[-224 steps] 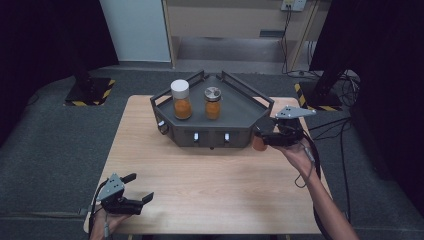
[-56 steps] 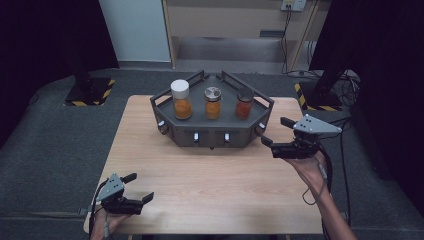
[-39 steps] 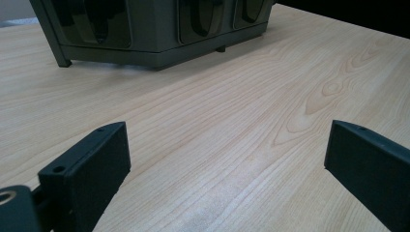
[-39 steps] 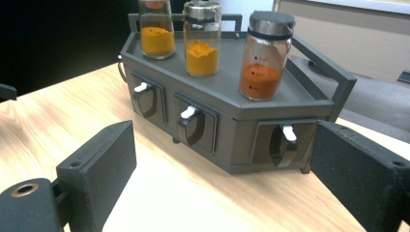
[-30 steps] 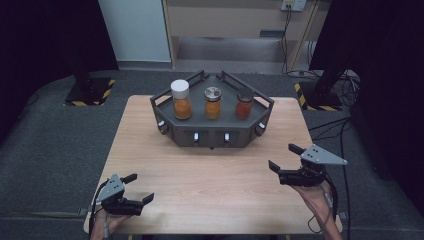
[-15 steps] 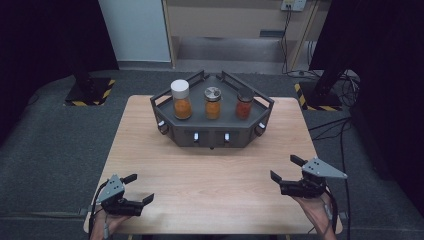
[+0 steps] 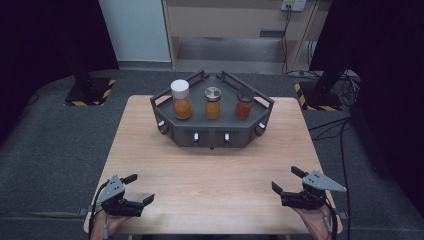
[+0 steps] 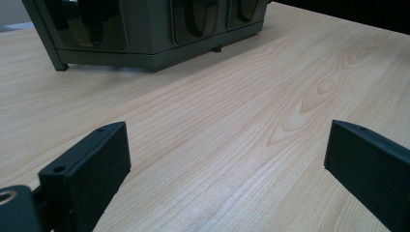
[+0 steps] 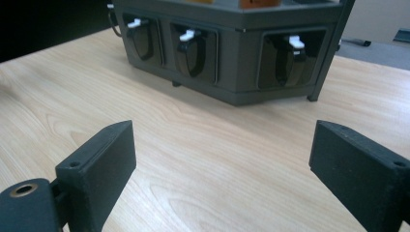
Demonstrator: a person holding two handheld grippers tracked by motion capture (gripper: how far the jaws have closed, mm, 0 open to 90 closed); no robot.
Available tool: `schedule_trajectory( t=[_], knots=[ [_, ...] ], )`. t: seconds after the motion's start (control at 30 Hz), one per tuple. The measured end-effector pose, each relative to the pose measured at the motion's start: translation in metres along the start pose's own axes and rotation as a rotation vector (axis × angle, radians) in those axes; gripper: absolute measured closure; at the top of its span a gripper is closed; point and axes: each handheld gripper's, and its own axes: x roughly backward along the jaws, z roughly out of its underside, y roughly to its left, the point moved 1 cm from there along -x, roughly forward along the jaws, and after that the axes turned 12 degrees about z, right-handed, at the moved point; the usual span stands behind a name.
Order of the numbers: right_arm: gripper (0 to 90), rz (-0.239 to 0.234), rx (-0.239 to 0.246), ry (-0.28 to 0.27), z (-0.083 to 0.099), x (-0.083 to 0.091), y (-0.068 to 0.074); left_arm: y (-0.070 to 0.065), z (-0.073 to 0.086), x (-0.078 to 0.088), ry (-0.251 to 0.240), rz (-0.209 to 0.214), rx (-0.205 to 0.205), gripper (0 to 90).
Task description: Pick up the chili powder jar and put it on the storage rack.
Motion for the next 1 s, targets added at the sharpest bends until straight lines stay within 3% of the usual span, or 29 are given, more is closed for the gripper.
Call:
schedule_trajectory(
  t=[0.47,1.0],
  knots=[
    [9.4,0.002,0.014,-0.007,0.014,-0.004,-0.001,0.002,0.002,0.002,-0.017,0.009,0.009,1.9],
    [9.4,-0.009,0.018,0.008,0.017,-0.009,-0.002,0.004,0.003,0.001,-0.025,0.013,0.014,1.9]
  ],
)
